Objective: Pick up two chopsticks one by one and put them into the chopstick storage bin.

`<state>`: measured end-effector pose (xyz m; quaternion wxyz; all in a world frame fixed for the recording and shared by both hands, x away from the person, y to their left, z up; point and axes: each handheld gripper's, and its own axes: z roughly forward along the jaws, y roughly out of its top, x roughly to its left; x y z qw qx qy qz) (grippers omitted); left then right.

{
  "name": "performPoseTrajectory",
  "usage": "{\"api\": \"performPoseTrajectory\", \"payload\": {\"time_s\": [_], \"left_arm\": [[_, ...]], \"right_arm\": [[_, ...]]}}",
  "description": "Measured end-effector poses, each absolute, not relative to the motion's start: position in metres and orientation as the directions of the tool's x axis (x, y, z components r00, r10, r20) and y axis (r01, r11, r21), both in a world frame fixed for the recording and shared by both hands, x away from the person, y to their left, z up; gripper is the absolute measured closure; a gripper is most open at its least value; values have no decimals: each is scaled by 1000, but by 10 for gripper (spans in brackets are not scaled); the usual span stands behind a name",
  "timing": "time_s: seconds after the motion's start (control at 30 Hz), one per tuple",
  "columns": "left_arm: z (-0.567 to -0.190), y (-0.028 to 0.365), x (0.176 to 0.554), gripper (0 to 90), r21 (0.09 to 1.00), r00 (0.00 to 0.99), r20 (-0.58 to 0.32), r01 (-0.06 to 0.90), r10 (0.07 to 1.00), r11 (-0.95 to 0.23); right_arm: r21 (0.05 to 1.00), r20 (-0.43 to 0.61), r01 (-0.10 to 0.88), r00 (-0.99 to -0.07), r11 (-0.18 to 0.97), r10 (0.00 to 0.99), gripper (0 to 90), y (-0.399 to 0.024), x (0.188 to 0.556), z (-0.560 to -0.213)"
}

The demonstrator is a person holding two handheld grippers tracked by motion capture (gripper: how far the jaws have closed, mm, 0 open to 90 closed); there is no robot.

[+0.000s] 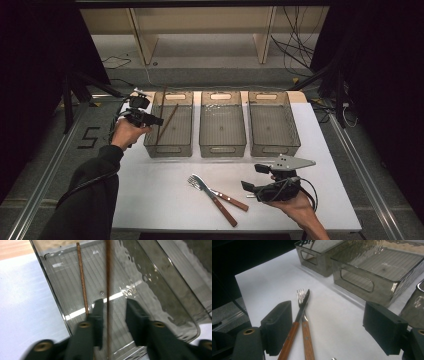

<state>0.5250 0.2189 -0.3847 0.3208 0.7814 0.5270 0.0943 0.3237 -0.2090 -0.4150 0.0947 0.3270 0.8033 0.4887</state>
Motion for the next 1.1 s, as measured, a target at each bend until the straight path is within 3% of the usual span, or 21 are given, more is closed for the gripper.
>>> {"api": "performPoseTrajectory", "payload": {"time_s": [0.1, 0.2, 0.37, 0.6, 1.1], "left_arm": [[-381, 219, 524, 460, 609, 412, -196, 762, 890, -219], [-376, 219, 520, 353, 631, 415, -224, 751, 882, -194], [-365, 218, 505, 255, 677, 438, -247, 716, 864, -170], [-359, 215, 472, 189, 738, 490, -287, 661, 823, -136], [-383, 212, 412, 159, 793, 556, -286, 595, 780, -133]], "right_arm": [[847, 167, 433, -768, 309, 618, 243, -209, 324, -415], [845, 168, 435, -767, 310, 620, 243, -209, 324, -415], [845, 165, 434, -766, 311, 621, 242, -210, 324, -414], [844, 162, 438, -759, 309, 631, 241, -215, 326, -415], [836, 140, 443, -742, 324, 655, 241, -226, 332, -415]]}}
